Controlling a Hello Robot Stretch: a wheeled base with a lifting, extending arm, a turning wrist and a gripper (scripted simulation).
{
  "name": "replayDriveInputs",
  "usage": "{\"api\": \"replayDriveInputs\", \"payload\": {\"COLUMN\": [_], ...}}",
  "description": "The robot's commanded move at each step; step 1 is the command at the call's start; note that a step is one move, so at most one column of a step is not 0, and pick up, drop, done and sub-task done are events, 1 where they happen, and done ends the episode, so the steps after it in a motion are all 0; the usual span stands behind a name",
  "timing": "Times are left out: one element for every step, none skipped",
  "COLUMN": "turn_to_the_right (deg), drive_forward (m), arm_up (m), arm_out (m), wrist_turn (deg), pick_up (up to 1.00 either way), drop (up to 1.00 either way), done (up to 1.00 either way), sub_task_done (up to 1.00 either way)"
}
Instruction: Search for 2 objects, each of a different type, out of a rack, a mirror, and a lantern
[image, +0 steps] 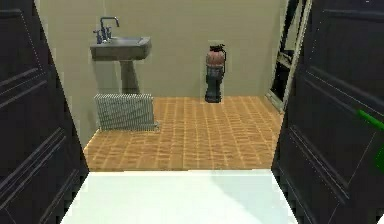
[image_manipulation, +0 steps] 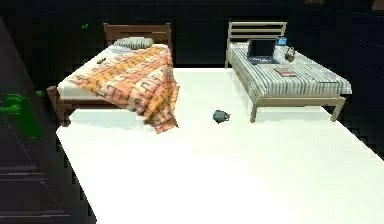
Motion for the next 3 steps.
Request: {"api": "replayDriveInputs", "payload": {"turn_to_the_right": [0.0, 3.0, 0.0], "drive_forward": [1.0, 0.0, 0.85], "arm_up": [0.0, 0.0, 0.0], "arm_out": [0.0, 0.0, 0.0], "wrist_turn": [0.0, 0.0, 0.0], "pick_up": [0.0, 0.0, 0.0], "drop": [0.0, 0.0, 0.0], "done": [0.0, 0.0, 0.0], "sub_task_done": [0.0, 0.0, 0.0]}}
